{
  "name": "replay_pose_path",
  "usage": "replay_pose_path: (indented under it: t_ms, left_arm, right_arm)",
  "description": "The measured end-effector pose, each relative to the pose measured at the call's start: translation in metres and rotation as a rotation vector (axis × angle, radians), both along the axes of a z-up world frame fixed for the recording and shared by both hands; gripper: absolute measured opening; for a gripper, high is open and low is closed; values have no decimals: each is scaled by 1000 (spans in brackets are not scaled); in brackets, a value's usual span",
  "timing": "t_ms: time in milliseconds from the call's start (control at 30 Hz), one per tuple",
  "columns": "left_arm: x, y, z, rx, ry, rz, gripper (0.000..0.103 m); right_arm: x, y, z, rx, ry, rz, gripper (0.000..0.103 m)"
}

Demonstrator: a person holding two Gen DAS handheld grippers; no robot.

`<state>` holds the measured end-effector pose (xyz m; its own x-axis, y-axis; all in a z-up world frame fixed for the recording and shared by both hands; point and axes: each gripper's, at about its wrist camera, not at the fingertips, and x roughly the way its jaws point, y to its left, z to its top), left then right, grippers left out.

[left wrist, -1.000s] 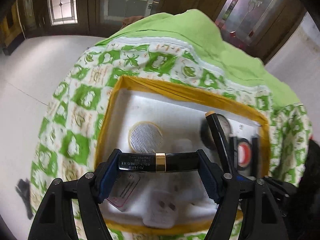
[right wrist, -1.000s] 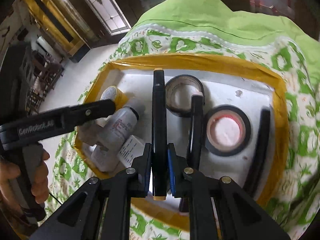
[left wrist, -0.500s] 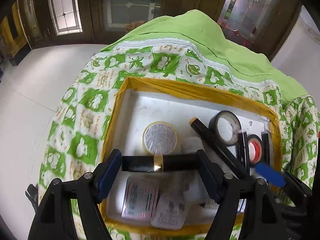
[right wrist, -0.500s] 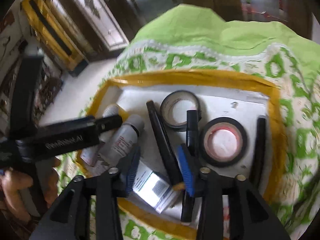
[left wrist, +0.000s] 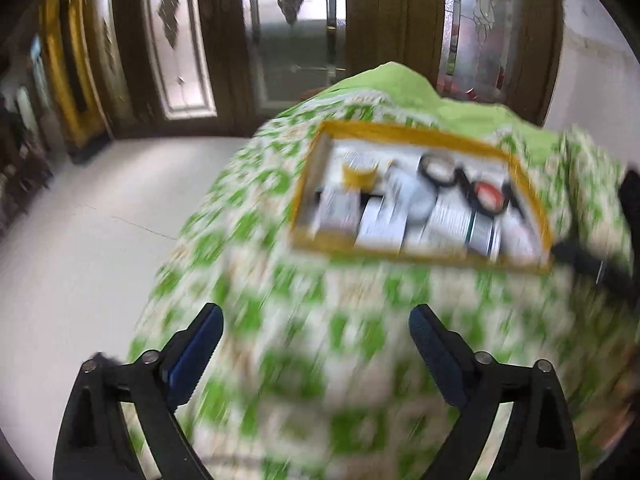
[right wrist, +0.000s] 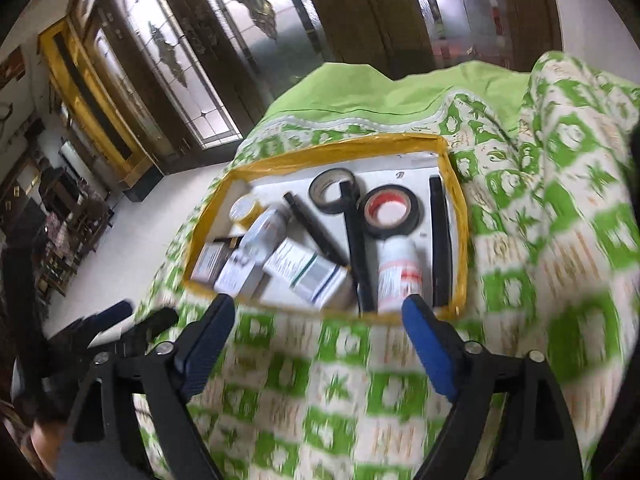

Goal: Organize rigid objects

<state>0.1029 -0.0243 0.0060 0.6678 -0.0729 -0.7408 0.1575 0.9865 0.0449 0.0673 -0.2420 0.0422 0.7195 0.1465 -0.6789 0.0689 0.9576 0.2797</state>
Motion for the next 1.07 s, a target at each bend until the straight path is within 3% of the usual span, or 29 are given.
replay_pose_path:
  t_ms: [100, 267, 367, 633, 900, 1067]
  left_arm:
    - [-21, 0, 1, 48, -9, 7, 96]
    - [-46, -8, 27, 107, -205, 13, 102]
    - [-46, -10, 25, 109, -185, -7, 102]
    - [-49, -16, 27, 62, -161, -59, 102]
    - [-43, -13, 33, -18, -143, -61, 102]
    - [-41, -11, 28, -3, -133, -44, 102]
  right_arm:
    - [-23, 14, 0, -74, -33, -5, 96]
    - [-50, 30, 9, -219, -111, -42, 101]
    - [-65, 30, 13, -258, -148, -86, 103]
    - [-73, 16, 15, -249, -163, -180, 103]
    - [-70, 15, 13, -244, -156, -180, 103]
    - [-68, 17, 9, -241, -135, -170, 103]
